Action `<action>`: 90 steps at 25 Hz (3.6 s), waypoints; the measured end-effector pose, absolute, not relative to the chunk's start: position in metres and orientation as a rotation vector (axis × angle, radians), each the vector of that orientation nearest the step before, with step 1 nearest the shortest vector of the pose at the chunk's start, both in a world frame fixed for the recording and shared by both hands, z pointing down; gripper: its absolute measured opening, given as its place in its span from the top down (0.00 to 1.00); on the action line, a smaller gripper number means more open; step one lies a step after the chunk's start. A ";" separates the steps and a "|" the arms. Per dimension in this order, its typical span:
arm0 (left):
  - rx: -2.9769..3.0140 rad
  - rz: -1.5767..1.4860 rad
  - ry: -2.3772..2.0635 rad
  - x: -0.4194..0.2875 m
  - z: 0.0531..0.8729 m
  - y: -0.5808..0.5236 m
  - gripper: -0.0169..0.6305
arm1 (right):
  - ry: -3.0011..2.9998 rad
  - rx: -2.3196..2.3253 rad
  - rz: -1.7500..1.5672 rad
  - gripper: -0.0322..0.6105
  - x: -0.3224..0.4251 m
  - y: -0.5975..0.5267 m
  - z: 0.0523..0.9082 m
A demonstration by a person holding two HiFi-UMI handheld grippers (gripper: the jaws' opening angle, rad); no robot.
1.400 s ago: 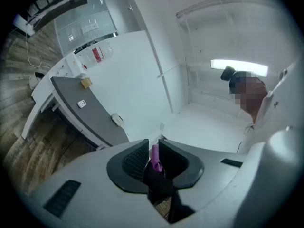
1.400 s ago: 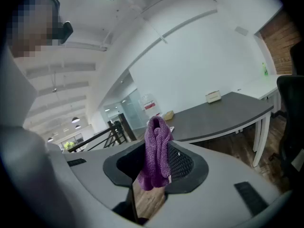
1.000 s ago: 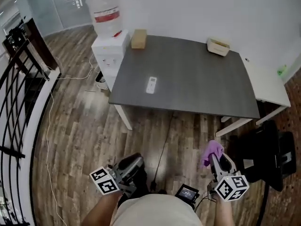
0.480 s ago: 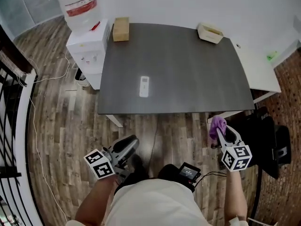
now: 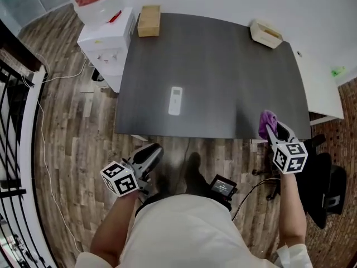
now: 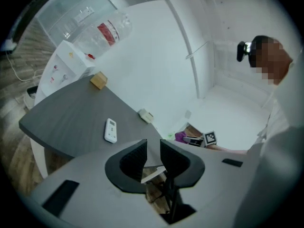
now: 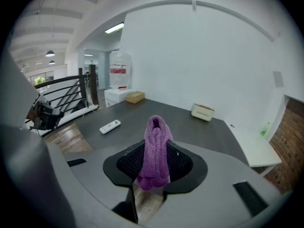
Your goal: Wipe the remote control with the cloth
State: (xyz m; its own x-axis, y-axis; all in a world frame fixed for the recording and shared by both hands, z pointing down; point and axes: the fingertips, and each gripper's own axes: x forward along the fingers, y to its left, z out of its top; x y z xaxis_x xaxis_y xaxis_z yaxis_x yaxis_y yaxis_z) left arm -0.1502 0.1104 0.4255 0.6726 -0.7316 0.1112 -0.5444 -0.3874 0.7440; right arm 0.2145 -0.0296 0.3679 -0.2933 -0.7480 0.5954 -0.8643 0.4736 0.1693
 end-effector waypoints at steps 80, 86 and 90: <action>2.017 0.924 -1.167 -0.120 0.601 -0.035 0.83 | -2.171 0.360 0.554 0.77 -0.105 -0.042 0.548; 2.029 0.882 -1.126 -0.123 0.601 -0.035 0.84 | -2.238 0.343 0.625 0.77 -0.107 -0.036 0.535; 2.013 0.665 -1.076 -0.135 0.583 -0.038 0.84 | -2.320 0.561 0.786 0.77 -0.065 -0.053 0.504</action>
State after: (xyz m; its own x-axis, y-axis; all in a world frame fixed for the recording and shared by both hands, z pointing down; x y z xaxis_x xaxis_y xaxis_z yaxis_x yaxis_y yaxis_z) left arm -0.1348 -0.0380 0.5827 0.5128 -0.4662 0.7209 -0.8532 -0.3697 0.3679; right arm -0.0654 -0.0526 0.5040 -0.7188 -0.1887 0.6691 -0.5565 0.7330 -0.3912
